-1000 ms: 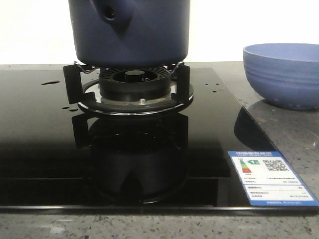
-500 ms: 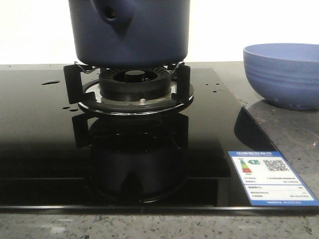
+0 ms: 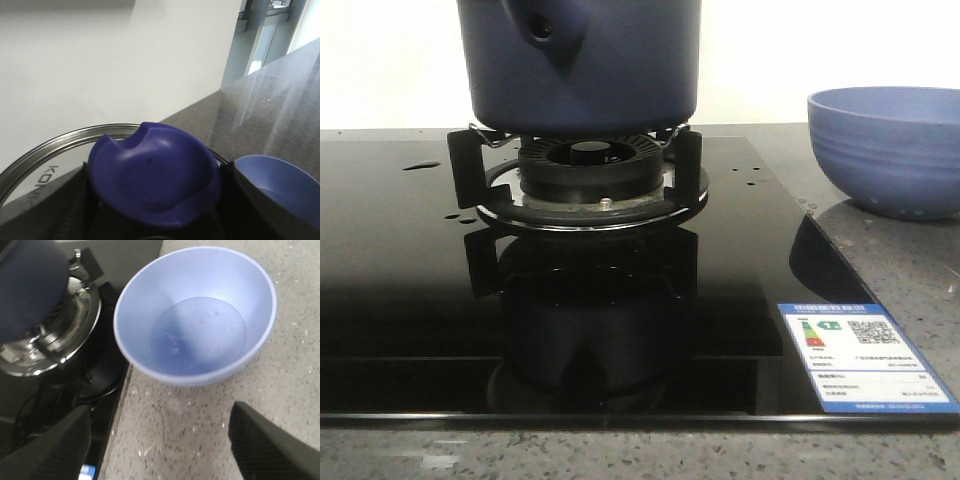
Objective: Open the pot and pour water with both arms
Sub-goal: 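Move the right gripper down to the rim of the light blue bowl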
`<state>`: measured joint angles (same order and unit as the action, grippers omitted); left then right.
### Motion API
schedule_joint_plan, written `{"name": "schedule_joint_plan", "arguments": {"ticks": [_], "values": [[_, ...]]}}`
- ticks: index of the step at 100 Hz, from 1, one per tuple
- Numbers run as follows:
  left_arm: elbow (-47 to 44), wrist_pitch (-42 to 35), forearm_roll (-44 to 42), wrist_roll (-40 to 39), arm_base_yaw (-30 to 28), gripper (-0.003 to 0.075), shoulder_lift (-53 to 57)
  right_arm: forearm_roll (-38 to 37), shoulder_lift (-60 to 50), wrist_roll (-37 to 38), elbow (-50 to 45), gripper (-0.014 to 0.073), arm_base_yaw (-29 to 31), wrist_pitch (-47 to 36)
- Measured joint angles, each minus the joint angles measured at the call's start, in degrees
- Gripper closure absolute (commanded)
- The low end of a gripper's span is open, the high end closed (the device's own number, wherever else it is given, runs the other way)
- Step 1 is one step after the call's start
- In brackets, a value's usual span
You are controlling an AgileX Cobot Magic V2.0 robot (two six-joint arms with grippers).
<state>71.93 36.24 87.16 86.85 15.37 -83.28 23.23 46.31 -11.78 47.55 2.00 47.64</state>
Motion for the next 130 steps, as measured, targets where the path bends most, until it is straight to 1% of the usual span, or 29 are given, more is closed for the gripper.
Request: {"name": "schedule_joint_plan", "arguments": {"ticks": [9,23,33,43,57,61,66,71,83,92,106,112,130], "values": [[0.19,0.11,0.0,0.0,-1.91,0.0336,1.04,-1.62,5.24,2.32,4.76,0.0076,0.0,0.92],[0.19,0.22,0.0,0.0,-5.24,0.0336,1.83,-6.73,13.15,5.53,12.16,0.0076,0.0,3.34],[0.19,0.22,0.0,0.0,-7.06,0.0336,2.18,-9.07,19.2,6.38,16.7,0.0076,1.71,5.99],[0.29,0.1,0.0,0.0,-8.3,0.0336,2.31,-9.78,24.83,6.59,19.44,0.0077,4.41,7.33],[0.29,0.1,0.0,0.0,-9.36,0.0336,2.31,-10.14,31.77,6.19,20.43,0.0078,7.09,8.19],[0.29,-0.01,0.0,0.0,-9.59,0.0336,2.31,-10.14,33.63,5.82,20.43,0.0091,7.49,8.31],[0.29,-0.26,0.0,0.0,-9.58,0.0336,2.31,-9.88,35.52,5.42,20.43,0.0127,7.55,8.47],[0.29,-0.51,0.0,0.0,-9.58,0.0336,2.31,-8.94,37.02,4.84,20.43,0.0185,7.55,8.47],[0.29,-1.36,0.21,0.0,-9.58,0.0336,2.31,-7.26,39.08,4.27,20.43,0.0373,7.59,8.47],[0.29,-2.18,0.21,0.0,-9.58,0.0336,2.31,-7.11,39.69,3.74,20.55,0.0494,7.59,8.24],[0.29,-4.18,0.44,0.0,-9.58,0.0336,2.31,-6.72,39.79,2.13,20.55,0.0636,7.59,7.78],[0.29,-5.27,0.55,0.0,-9.58,0.0336,2.31,-6.59,39.79,1.8,20.55,0.0666,7.59,7.49],[0.29,-8.31,0.67,0.0,-9.58,0.0337,2.31,-6.99,39.92,1.0,21.65,0.0667,7.59,8.51]]}}
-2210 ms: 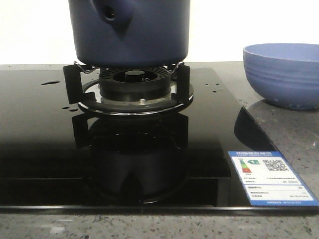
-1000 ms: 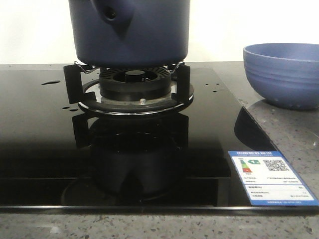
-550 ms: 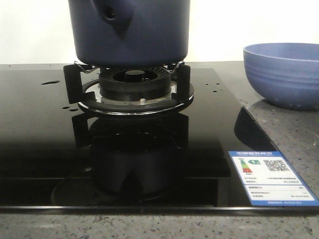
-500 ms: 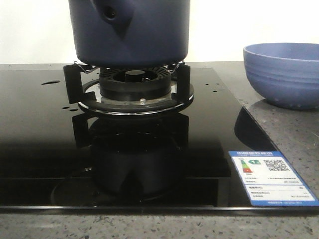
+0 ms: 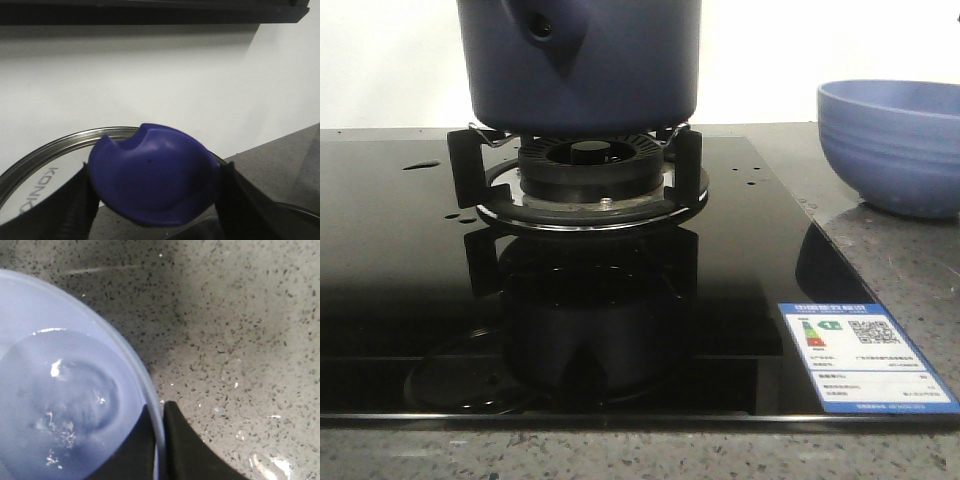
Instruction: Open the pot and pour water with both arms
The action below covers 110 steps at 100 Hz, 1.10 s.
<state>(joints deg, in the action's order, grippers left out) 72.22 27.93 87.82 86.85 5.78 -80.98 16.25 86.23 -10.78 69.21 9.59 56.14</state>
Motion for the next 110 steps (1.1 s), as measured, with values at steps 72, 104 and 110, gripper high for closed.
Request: {"name": "schedule_joint_plan", "arguments": {"ticks": [72,104,110], "values": [[0.0,-13.51,1.53,0.0,0.0,0.0337,0.0,4.71,5.84,-1.29,34.53,0.0649,-11.66,11.28],[0.0,-15.57,1.96,0.0,0.0,0.0337,0.0,5.43,14.63,-1.41,45.7,0.0649,-22.54,5.03],[0.0,-15.66,1.96,0.0,0.0,0.0337,0.0,5.43,15.57,-1.83,45.94,0.0649,-23.71,2.55]]}}
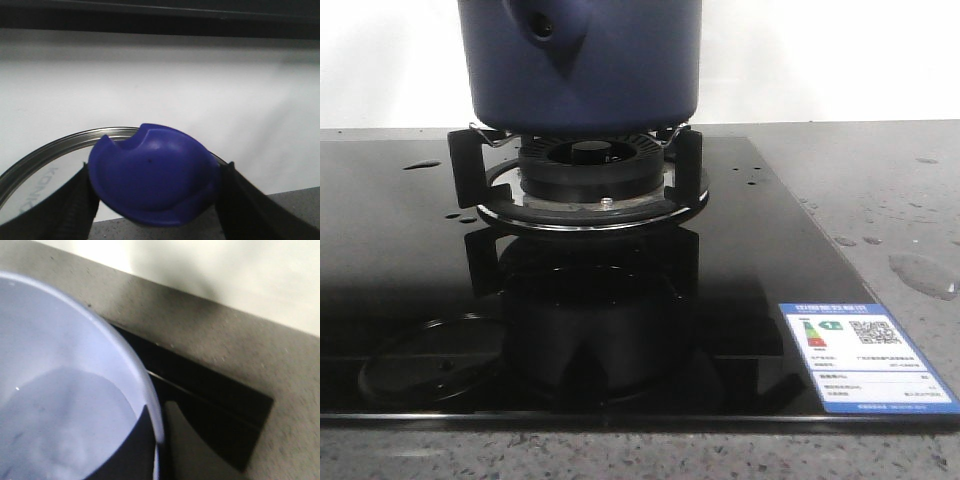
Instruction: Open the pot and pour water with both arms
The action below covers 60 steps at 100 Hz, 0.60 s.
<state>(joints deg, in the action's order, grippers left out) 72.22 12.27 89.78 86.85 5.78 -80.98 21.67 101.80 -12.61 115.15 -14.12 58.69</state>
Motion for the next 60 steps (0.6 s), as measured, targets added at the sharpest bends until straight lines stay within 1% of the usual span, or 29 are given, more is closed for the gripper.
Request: {"name": "schedule_joint_plan", "arguments": {"ticks": [16,25,44,60], "values": [[0.0,0.0,0.2,0.0,0.0,0.0337,0.0,0.15,1.3,-3.01,-0.81,0.0649,-1.84,-6.43],[0.0,0.0,0.2,0.0,0.0,0.0337,0.0,0.19,1.3,-5.4,-3.24,0.0649,-2.75,-12.07],[0.0,0.0,0.2,0.0,0.0,0.0337,0.0,0.6,-1.06,-10.97,-13.12,0.0649,-5.5,-27.91],[0.0,0.0,0.2,0.0,0.0,0.0337,0.0,1.42,-5.18,-13.46,-23.92,0.065,-8.27,-44.6]]}}
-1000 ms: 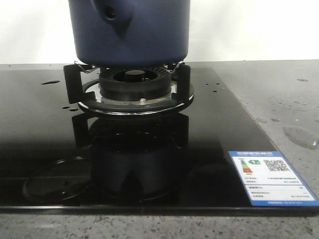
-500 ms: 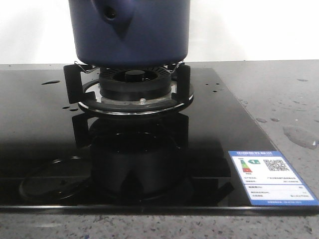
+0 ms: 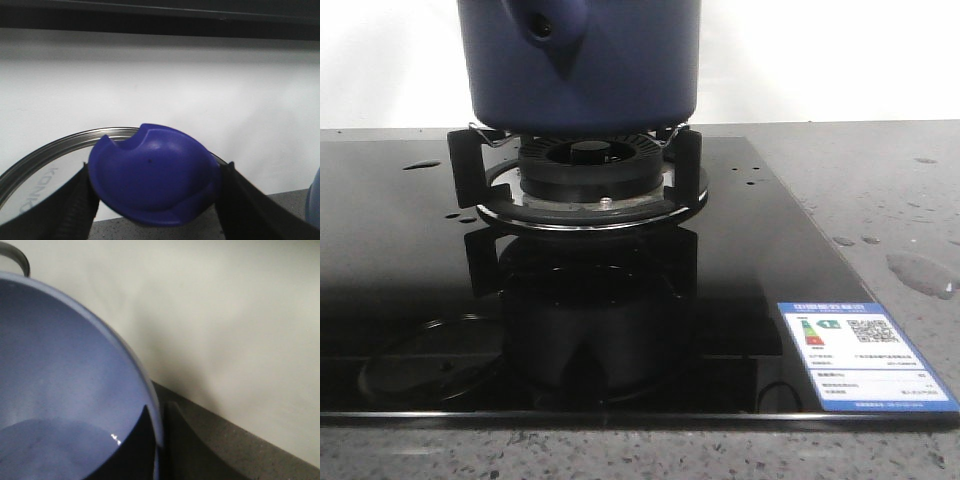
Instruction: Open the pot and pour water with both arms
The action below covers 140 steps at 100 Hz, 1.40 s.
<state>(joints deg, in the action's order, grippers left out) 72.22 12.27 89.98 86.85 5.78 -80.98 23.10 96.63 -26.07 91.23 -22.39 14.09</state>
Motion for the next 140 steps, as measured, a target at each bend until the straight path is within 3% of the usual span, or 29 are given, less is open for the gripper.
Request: {"name": "schedule_joint_plan", "arguments": {"ticks": [17,45,84,140], "values": [[0.0,0.0,0.02,0.0,0.0,0.0337,0.0,-0.82,-3.09,-0.38,-9.79,0.0651,-2.37,-17.48],[0.0,0.0,0.12,0.0,0.0,0.0337,0.0,-1.24,-4.6,-0.38,-19.92,0.0651,-6.13,-37.31],[0.0,-0.03,0.12,0.0,0.0,0.0337,0.0,-1.78,-4.6,-0.42,-21.02,0.0651,-6.39,-44.35],[0.0,-0.03,0.22,0.0,0.0,0.0337,0.0,-9.23,-4.85,-0.42,-21.02,0.0651,-6.39,-55.69]]}}
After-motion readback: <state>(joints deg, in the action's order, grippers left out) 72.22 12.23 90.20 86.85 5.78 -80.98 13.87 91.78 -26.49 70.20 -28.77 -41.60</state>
